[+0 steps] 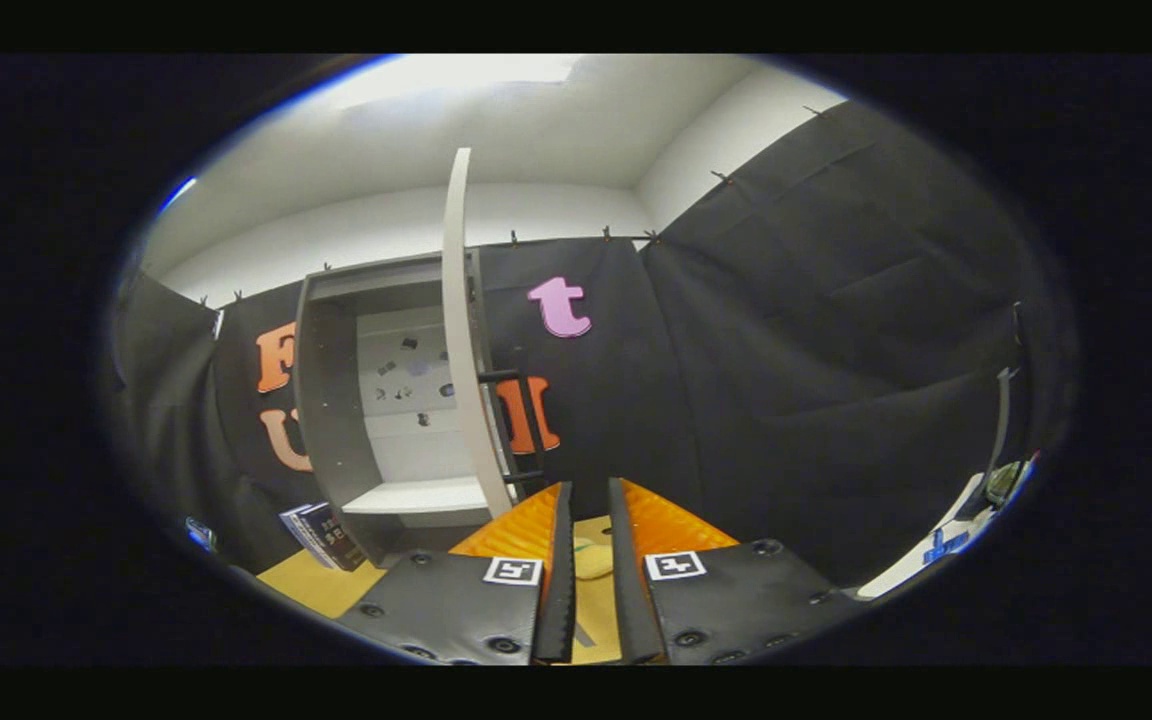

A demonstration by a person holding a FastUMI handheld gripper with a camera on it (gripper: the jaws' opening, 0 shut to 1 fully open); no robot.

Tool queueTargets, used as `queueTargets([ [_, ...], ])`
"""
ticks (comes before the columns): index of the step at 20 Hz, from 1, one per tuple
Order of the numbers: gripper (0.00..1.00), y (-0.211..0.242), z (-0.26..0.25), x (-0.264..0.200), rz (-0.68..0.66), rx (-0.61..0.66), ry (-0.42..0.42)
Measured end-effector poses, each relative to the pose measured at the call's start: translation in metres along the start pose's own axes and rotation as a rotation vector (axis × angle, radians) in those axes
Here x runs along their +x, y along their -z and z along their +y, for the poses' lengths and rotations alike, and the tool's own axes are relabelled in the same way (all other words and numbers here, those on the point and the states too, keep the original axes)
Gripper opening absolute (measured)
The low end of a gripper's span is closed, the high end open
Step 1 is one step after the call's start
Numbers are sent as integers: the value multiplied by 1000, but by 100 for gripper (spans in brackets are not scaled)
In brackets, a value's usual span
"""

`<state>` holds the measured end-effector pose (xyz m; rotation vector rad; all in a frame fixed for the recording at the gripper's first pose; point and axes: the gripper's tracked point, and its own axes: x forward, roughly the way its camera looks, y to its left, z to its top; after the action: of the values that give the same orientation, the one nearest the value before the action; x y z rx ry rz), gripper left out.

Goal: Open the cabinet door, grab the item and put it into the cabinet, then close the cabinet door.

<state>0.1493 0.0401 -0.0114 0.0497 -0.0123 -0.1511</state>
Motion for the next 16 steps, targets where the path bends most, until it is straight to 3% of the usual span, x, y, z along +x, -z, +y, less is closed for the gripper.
queueTargets([
  [4,25,-1,5,-9,0,-89,-7],
  [7,24,2,17,-15,14,-135,-64],
  [10,52,9,36,-16,40,-151,-143],
  [16,97,53,96,-27,215,-95,-434],
])
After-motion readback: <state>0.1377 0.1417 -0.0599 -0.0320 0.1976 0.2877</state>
